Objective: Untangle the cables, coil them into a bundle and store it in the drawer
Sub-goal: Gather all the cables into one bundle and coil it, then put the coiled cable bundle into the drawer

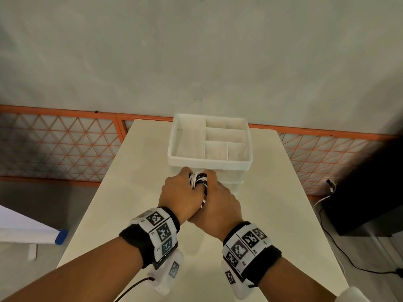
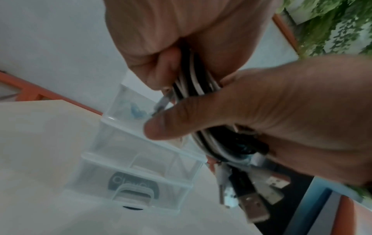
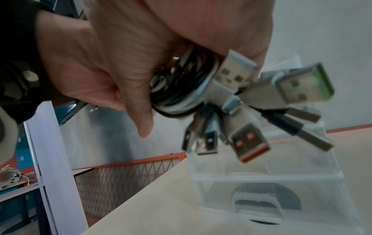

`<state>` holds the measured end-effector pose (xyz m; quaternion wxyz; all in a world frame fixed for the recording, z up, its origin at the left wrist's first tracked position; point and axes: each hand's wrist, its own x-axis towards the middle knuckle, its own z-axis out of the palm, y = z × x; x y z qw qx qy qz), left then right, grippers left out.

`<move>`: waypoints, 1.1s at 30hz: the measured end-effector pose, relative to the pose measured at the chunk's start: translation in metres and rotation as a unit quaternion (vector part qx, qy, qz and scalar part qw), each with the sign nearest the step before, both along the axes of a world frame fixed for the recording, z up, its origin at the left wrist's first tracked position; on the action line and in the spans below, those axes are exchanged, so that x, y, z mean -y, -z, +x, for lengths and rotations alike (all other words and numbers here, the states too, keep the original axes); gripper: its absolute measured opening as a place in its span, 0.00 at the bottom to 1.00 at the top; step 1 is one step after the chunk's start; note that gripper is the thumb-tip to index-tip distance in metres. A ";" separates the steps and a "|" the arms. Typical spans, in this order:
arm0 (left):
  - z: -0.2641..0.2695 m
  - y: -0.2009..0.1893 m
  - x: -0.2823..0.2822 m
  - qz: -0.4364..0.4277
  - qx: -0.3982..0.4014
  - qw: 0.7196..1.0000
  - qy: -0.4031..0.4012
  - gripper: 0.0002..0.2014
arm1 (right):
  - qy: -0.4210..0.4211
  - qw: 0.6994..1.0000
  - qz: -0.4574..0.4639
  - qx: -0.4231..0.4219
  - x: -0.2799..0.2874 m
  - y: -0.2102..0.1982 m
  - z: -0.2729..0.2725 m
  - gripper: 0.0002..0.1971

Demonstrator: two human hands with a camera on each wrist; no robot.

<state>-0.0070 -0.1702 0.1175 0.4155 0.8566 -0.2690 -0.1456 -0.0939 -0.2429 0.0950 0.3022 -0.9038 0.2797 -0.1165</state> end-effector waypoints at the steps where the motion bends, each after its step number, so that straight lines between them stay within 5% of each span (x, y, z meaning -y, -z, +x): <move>1: -0.001 0.000 0.000 0.010 0.012 1.000 0.004 0.08 | 0.000 1.000 0.005 0.005 0.000 0.002 0.000 0.39; 4: 0.003 -0.005 -0.002 0.071 0.003 0.997 0.035 0.09 | -0.025 1.000 0.012 0.006 0.007 0.003 -0.004 0.32; 9: 0.021 -0.015 -0.012 0.079 -0.193 0.962 0.175 0.11 | -0.072 0.996 0.039 -0.043 0.020 0.004 -0.006 0.37; 16: 0.017 0.005 -0.011 0.030 -0.145 0.988 0.053 0.10 | -0.020 0.996 -0.032 -0.077 0.006 0.012 -0.003 0.56; 23: 0.013 0.032 -0.009 0.068 -0.162 0.982 0.067 0.08 | -0.045 0.990 0.025 -0.134 0.013 0.028 -0.007 0.42; 28: 0.033 0.047 -0.006 0.024 -0.397 0.911 0.108 0.21 | -0.005 0.982 0.046 -0.184 0.032 0.041 -0.019 0.45; 31: 0.040 0.060 0.014 -0.057 -0.497 0.866 -0.004 0.04 | 0.040 0.981 0.043 -0.186 0.052 0.042 -0.026 0.46; 33: 0.041 0.071 0.033 -0.094 -0.541 0.832 -0.081 0.03 | 0.063 0.981 0.039 -0.178 0.063 0.039 -0.028 0.46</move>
